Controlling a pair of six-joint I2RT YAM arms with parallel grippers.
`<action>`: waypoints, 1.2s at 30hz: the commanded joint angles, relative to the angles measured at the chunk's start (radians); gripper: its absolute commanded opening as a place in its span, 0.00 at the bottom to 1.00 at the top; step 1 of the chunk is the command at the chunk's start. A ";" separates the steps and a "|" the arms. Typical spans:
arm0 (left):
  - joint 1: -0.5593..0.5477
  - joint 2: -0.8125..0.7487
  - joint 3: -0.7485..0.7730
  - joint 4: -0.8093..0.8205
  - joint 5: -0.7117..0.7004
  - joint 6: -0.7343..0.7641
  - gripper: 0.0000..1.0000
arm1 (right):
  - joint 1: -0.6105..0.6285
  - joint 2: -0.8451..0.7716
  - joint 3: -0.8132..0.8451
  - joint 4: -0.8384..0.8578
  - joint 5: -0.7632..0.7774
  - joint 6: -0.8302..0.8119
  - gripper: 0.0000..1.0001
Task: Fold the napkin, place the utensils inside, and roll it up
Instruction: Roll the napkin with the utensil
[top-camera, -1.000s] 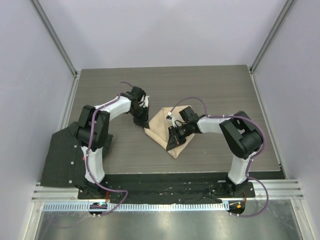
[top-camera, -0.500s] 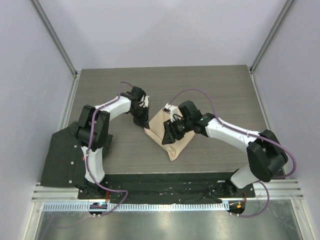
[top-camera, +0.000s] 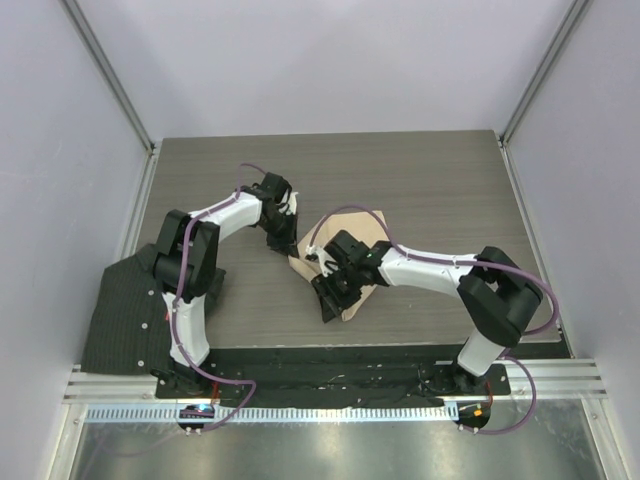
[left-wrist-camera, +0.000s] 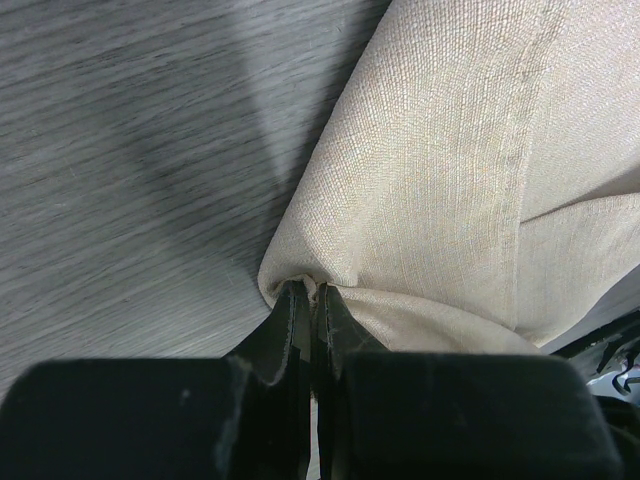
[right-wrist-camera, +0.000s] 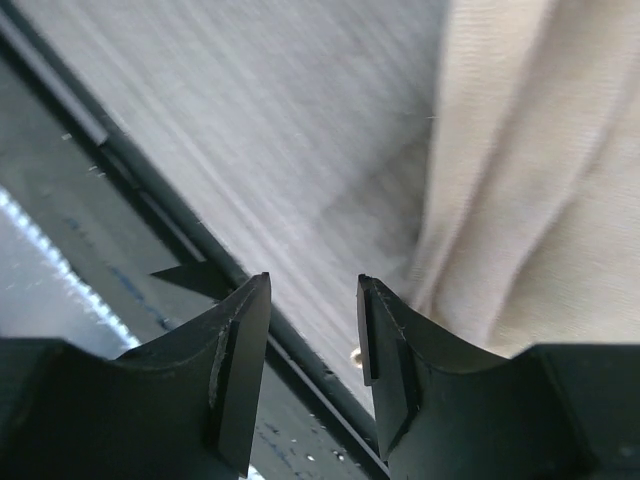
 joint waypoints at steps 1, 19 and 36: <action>0.003 0.026 0.005 -0.017 -0.018 0.030 0.00 | -0.002 0.007 0.071 -0.084 0.126 -0.037 0.48; 0.002 0.026 0.005 -0.023 -0.024 0.034 0.00 | -0.062 0.000 0.033 -0.129 0.154 -0.071 0.47; 0.003 0.025 0.008 -0.022 -0.026 0.034 0.00 | -0.067 -0.012 -0.030 -0.131 0.160 -0.035 0.46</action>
